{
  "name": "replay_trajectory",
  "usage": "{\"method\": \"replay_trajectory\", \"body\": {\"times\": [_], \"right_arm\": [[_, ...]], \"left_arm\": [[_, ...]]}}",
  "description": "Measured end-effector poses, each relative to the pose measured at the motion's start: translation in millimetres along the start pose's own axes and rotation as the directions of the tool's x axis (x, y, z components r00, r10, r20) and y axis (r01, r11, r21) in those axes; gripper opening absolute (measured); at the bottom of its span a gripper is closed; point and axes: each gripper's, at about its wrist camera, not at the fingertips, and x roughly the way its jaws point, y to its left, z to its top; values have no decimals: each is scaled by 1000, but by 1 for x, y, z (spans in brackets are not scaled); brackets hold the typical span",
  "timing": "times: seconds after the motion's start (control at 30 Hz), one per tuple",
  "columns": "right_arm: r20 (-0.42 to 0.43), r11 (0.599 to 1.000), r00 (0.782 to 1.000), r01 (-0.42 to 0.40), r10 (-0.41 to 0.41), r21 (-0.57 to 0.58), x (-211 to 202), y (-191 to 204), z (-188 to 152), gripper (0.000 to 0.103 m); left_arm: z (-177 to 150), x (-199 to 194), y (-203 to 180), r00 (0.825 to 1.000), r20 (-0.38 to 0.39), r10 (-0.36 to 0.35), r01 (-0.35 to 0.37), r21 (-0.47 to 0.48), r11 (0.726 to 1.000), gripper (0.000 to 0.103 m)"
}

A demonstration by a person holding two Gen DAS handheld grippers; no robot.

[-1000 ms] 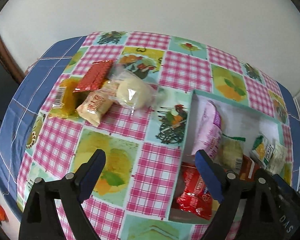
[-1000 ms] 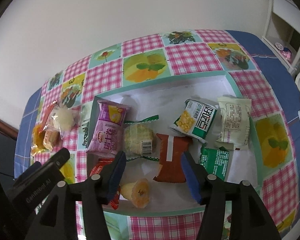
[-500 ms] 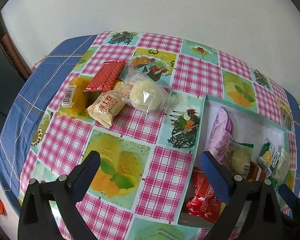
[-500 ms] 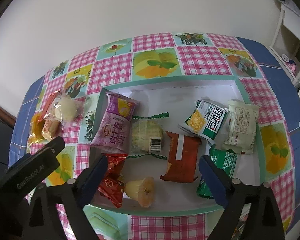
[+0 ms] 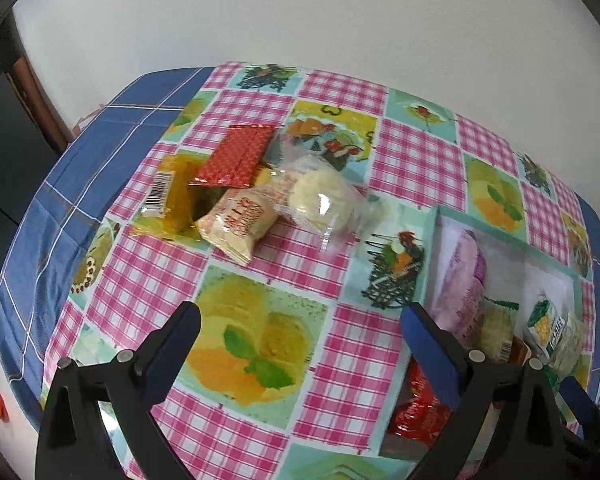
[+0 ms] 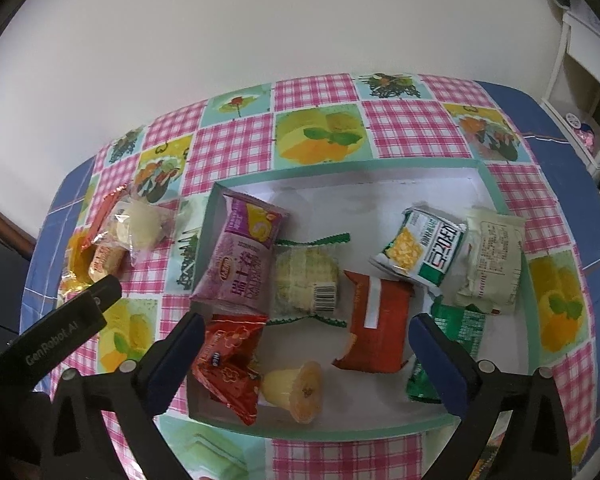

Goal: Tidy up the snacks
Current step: 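Move both open tools back over the yellow and red packs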

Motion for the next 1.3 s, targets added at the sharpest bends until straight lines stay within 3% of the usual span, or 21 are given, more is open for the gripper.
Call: {"method": "replay_trajectory", "body": {"times": [0.37,0.7,0.9,1.1,1.3], "right_arm": [[47,996,999,-10,14,-94,2,46,-5,103],[1,984,996,-86,88,-154,15,99,-14,103],[0,979,994,-108,109,-174,21,116,-13,103],[12,977,990,-139,143,-159,25,125,1,103],[28,967,988,-141,151,-213,32,141,18,103]], "left_arm": [[16,3,64,996,27,90,-86,-125,988,100],[29,5,121,981,52,187,-173,-203,964,100],[34,12,147,982,40,185,-169,-245,955,100],[45,19,167,993,36,113,-99,-267,958,100],[59,28,165,997,42,72,-62,-211,976,100]]}}
